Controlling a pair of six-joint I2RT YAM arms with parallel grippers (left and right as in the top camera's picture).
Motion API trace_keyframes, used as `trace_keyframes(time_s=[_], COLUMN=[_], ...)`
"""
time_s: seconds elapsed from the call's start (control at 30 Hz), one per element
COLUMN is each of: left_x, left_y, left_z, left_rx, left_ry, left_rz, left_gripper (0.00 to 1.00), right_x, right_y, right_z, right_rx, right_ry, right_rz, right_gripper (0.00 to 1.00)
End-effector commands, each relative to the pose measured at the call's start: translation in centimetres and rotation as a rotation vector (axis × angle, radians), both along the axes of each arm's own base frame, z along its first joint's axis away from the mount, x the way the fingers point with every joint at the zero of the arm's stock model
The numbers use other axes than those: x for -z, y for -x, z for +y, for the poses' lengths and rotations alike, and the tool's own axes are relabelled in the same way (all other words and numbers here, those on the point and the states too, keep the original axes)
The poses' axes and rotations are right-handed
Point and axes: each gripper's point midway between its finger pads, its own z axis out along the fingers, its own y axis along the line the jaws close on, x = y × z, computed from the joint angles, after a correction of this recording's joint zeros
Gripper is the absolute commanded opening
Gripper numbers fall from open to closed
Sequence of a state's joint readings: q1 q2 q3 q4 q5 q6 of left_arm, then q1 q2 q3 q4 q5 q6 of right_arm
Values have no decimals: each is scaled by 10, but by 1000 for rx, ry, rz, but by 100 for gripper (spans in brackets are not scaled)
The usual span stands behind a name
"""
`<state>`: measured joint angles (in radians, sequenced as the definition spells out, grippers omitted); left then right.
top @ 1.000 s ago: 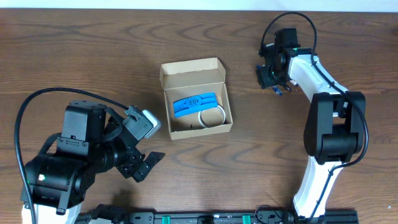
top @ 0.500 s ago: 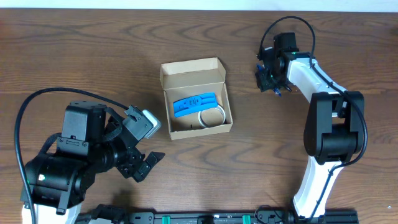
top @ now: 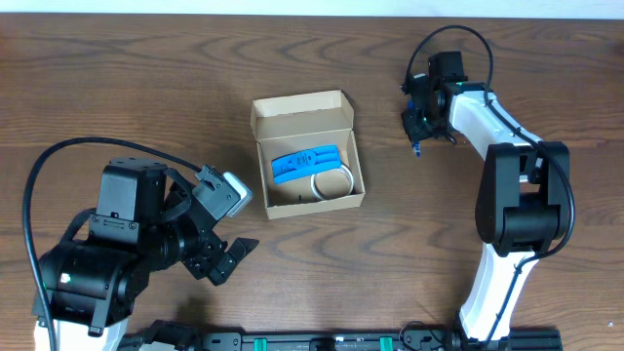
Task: Pack container
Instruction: 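Grasp the blue pen with the right gripper and lift it, then carry the blue pen over the box and lower it inside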
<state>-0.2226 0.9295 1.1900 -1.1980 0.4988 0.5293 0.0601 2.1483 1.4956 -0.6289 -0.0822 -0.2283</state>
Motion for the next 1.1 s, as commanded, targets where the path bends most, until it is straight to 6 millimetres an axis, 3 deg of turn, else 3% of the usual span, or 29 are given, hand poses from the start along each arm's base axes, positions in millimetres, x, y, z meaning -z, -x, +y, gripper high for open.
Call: trace_keyframes(time_s=[0.0,0.17,0.33,0.57,0.73,0.93,1.07], left_x=[-10,-10,-10,-10,-10,-10,-10], left_y=[-1,-1,-1,-1,-1,-1,-1], left_z=[-1,-1,-1,-1,-1,-1,-1], left_rx=[15,15,15,15,15,15,15], left_ry=[12,12,12,12,12,12,12], left_rz=[-32,-32,-32,-32,-32,-32,-32], left_gripper=[95,95,95,95,95,95,95], right_x=[20,19,-3,-88,-156,-223,-242], right_y=[7,7,-3,-30,-35,-14,15], right_z=[-5,-5,5,31,56,91,128], right_rx=[22,55,87,35,-40,-272,-564], right_ry=[9,0,-44,-88,-103,-56,-37], right_rz=[50,50,21,-143,-290,-447,-491], right_gripper=[13,2,1,1,1,1,1])
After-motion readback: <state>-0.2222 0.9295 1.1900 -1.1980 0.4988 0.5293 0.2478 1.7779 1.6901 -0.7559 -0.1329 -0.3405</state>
